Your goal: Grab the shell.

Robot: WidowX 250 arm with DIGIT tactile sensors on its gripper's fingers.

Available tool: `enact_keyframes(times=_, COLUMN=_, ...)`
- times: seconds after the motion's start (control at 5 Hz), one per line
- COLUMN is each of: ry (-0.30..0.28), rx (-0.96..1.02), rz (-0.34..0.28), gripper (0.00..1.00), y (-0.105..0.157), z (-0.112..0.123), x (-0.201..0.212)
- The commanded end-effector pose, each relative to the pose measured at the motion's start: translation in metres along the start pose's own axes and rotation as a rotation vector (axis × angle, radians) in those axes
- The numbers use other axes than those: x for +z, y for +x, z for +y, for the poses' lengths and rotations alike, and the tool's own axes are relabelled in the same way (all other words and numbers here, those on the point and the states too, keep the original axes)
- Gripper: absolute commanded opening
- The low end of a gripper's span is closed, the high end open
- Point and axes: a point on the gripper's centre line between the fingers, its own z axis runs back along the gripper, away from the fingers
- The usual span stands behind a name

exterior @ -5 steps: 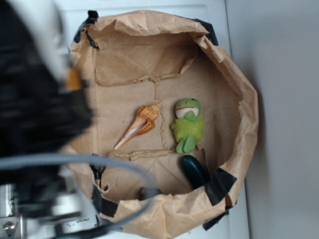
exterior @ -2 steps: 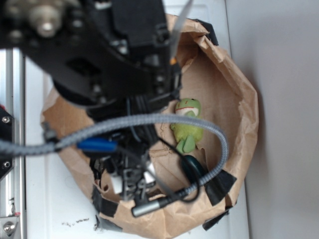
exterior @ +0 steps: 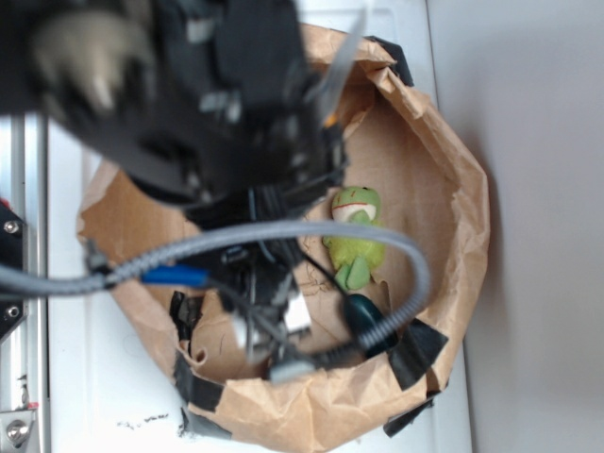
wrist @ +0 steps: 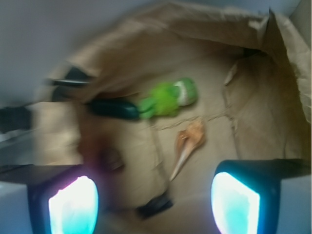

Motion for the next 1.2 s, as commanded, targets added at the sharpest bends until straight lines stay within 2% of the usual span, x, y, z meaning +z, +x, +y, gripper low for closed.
enact_keyframes(times=0.0, ry=-0.041, rx=0.02, rz=-0.014, gripper=1.0, y=0.011, z=0.022, x=-0.053)
enact_keyframes(times=0.2, ry=-0.01, rx=0.032, rz=-0.003, gripper=1.0, y=0.016, z=0.028, x=-0.078)
enact_keyframes(times=0.4, ry=-0.021, rx=0.018, rz=0.031, gripper=1.0, y=0.011, z=0.028, x=-0.102)
enact_keyframes(times=0.6, ry=0.019, rx=-0.024, rz=0.049, gripper=1.0, y=0.001, z=0.026, x=-0.123)
enact_keyframes(times=0.8, ry=0.054, rx=-0.026, rz=0.037, gripper=0.09, y=-0.002, z=0.026, x=-0.137)
enact_keyframes(times=1.0, ry=0.043, rx=-0.024, rz=0.015, gripper=0.0, y=-0.001, z=0.026, x=-0.135)
